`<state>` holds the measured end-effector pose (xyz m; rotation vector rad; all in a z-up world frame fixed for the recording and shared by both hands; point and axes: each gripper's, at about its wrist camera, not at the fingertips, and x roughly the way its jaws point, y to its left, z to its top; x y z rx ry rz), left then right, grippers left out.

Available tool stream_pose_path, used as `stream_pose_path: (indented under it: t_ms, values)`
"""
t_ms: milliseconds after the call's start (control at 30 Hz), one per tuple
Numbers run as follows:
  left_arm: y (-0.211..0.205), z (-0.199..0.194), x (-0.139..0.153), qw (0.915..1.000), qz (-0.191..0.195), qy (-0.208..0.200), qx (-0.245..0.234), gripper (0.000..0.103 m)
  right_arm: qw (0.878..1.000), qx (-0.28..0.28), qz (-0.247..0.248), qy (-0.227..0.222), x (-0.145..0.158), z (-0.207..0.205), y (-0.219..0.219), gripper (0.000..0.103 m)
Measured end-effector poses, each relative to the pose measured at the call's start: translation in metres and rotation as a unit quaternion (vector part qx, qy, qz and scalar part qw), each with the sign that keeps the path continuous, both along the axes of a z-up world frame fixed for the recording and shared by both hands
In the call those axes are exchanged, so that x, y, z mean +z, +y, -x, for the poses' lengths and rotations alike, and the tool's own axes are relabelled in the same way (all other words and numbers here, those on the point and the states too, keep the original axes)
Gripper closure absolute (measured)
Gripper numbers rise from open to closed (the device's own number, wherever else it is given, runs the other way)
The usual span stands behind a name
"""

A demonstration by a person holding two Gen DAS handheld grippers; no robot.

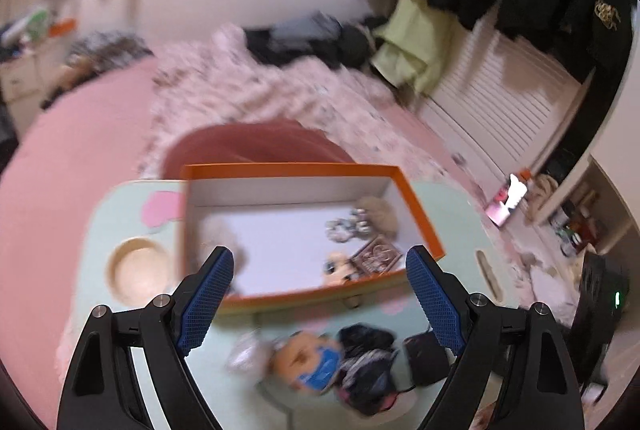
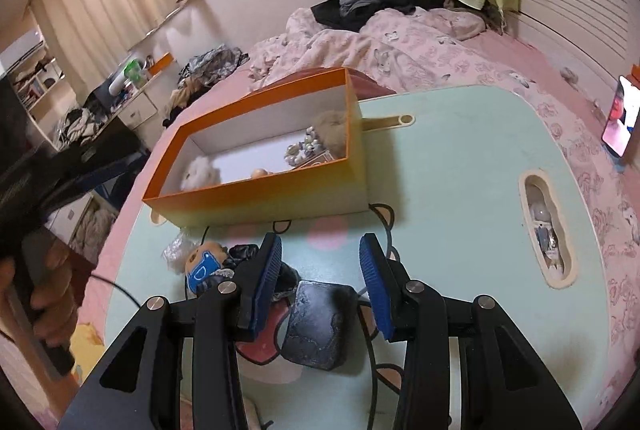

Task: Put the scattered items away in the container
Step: 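Grasp the bead bracelet in the box with the left gripper, set it on the table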

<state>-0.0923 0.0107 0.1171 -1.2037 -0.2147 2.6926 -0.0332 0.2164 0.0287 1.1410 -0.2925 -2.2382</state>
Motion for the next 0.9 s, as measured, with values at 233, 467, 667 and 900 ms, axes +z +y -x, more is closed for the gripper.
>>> stream_pose_path:
  t_ms: [233, 467, 667, 900]
  values:
    - [0.034, 0.085, -0.059, 0.9896, 0.044, -0.137, -0.009, 0.050, 1.000, 0.004, 0.002, -0.008, -0.005, 0.003, 0.001, 0.061]
    - [0.046, 0.118, -0.087, 0.9846, 0.057, -0.165, 0.002, 0.060, 1.000, 0.005, 0.009, -0.008, -0.006, 0.004, 0.007, 0.061]
    - [0.055, 0.118, -0.090, 0.9825, 0.123, -0.140, 0.008, 0.086, 1.000, 0.002, 0.013, -0.015, -0.010, 0.006, 0.010, 0.061]
    - [0.066, 0.114, -0.092, 0.9624, 0.251, -0.103, -0.005, 0.091, 1.000, 0.007, 0.014, -0.023, -0.012, 0.006, 0.008, 0.061]
